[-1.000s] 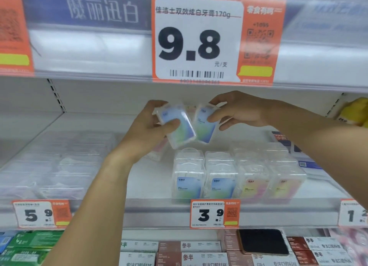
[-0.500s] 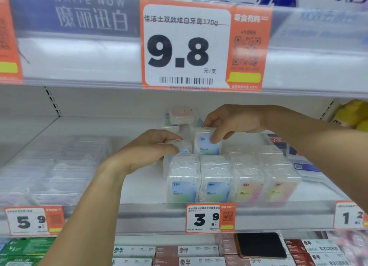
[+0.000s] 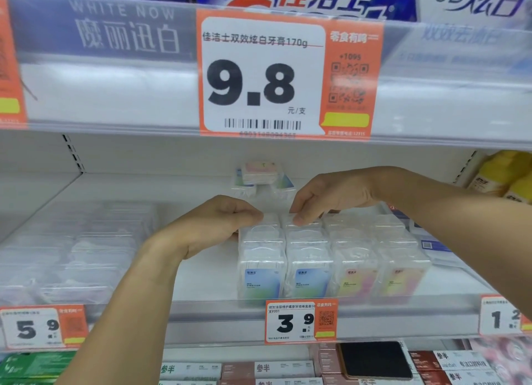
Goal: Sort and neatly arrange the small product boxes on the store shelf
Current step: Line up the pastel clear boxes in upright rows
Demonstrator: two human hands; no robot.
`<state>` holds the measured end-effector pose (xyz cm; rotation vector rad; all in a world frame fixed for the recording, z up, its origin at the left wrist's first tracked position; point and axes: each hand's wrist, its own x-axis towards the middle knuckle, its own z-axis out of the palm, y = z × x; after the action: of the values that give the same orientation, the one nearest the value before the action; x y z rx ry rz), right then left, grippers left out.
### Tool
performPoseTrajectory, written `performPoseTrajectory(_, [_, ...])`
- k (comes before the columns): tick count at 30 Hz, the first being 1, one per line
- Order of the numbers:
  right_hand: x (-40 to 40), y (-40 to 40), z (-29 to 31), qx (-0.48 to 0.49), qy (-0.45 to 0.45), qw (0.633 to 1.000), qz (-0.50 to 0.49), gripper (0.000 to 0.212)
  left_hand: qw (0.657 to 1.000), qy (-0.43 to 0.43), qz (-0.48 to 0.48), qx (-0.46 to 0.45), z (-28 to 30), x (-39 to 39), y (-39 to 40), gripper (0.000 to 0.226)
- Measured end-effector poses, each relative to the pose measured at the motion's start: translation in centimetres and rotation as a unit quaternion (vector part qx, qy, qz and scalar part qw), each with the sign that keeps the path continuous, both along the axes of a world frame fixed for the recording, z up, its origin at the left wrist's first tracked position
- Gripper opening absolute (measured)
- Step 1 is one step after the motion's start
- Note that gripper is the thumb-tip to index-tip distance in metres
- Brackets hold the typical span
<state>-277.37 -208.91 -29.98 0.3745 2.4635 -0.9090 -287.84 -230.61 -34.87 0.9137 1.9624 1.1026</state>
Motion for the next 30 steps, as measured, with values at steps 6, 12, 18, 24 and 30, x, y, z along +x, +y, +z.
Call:
performPoseTrajectory(6, [0.2,0.2,-0.1,-0.004,-0.007,1.0,0.0,0.044,1.0,-0.001,-0.01,0.001,0.3,0.6,0.2,0.024])
performPoseTrajectory(12, [0.4,0.3,-0.1,0.008,-0.005,1.0,-0.01,0.016,1.0,0.0,-0.016,0.008,0.1,0.5,0.3,0.025])
performPoseTrajectory(18, [0.6,0.4,-0.2,-0.01,-0.009,1.0,-0.013,0.029,1.0,-0.017,-0.02,0.008,0.0,0.2,0.1,0.027])
performPoseTrajectory(24, [-1.5,1.0,-0.2,-0.013,0.104,0.988,-0.111,0.032,0.989,-0.027,0.104,0.098,0.0,-0.3,0.2,0.026])
performPoseTrajectory(30, [-6.8,1.4,-1.9,0.159,0.213,0.955,-0.133,0.023,0.949,0.21,0.223,0.075,-1.7,-2.6,-0.5,0.013])
